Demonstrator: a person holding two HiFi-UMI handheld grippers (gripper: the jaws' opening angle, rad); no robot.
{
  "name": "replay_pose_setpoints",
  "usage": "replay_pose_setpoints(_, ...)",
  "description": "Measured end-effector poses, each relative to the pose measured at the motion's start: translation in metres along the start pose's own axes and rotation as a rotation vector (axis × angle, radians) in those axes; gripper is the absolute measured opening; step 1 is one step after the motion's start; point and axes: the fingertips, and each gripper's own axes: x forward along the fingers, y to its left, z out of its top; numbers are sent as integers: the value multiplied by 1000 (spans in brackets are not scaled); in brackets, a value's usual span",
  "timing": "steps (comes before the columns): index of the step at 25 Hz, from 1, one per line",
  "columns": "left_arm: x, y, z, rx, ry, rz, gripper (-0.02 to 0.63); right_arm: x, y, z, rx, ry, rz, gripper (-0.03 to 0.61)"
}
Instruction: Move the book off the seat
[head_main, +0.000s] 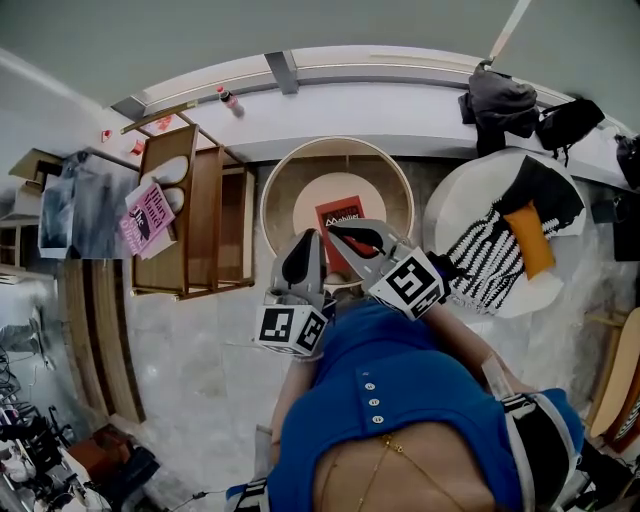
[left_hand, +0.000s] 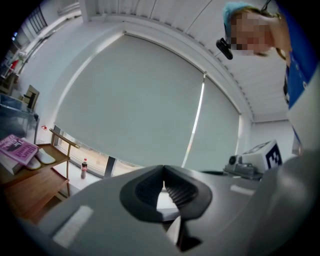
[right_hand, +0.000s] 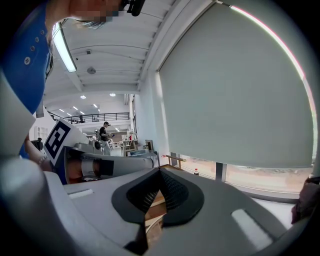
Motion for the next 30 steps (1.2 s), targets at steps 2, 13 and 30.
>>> replay_pose_setpoints(2,-1,0,-1,2,3,0,2,1,1,-2,5,-3,-3,-2)
replay_pose_setpoints(13,-5,1,-7,-2,41,9,2,3,12,-11,63,27,18,-2)
replay_pose_setpoints(30,-11,-3,-16,-14,57,12,2,-7,12,-19,88,40,-5,-2)
